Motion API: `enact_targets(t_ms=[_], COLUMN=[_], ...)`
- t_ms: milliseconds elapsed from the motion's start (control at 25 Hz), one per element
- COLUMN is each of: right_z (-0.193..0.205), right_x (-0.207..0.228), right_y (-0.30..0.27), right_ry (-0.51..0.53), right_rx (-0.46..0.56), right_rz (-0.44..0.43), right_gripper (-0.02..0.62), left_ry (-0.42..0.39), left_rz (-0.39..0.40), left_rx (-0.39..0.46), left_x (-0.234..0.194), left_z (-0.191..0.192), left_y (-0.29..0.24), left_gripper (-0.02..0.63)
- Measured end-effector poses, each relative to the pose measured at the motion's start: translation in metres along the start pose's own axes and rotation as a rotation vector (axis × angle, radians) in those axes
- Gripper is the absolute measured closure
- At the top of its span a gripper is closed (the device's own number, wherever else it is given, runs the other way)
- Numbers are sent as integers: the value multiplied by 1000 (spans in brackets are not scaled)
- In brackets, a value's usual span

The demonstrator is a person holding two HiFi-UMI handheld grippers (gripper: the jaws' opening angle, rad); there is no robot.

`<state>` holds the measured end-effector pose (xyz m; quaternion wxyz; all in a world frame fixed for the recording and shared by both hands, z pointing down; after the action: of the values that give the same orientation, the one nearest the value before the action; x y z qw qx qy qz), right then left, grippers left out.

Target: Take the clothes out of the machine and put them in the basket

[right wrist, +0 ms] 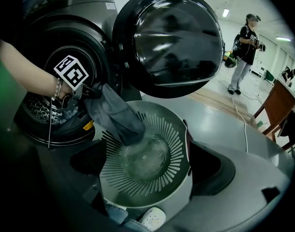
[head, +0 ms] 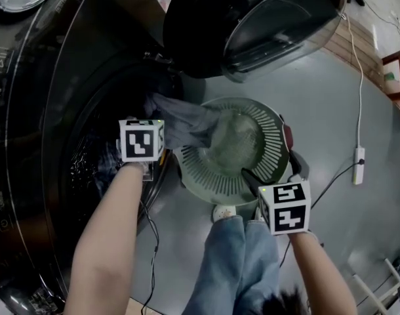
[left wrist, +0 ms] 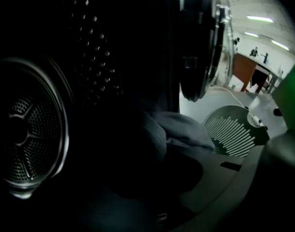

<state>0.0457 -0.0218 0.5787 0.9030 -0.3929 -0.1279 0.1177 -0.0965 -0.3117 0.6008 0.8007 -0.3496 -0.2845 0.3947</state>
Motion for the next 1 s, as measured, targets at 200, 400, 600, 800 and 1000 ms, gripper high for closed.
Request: enact_targets(t_ms=[200, 400, 600, 800, 1000], right_z=[-3, -11, -24, -37, -46], right_x=[-2, 4, 11, 13, 22], right_y=[10, 25, 36, 48, 59], right_ry=[20, 46, 34, 42, 45], right_rx=[-2, 8, 35, 56, 70], right_rz=[-3, -2, 3, -5, -2], right_gripper=[61, 61, 61, 61, 61], left_ry=[-38, 6, 84, 137, 182], left_rz=[-81, -68, -51, -12, 34], left_rx=[1, 34, 70, 116, 145], left_x=[6, 16, 33, 61, 93], left_z=[0, -1, -6, -13, -18], left_y=[24, 46, 73, 102, 121], left_gripper=[532, 534, 535, 537, 537])
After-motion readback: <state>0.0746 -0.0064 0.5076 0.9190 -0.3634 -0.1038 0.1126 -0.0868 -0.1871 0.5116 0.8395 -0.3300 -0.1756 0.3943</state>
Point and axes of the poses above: the fingertips, and each gripper's own axes: y backward along the fingers, x to its right, z out of its underside, the point moved 2 cm from there along y, backward along the fingers, and after that the axes turned 10 degrees about x, right-handed, at the moved point
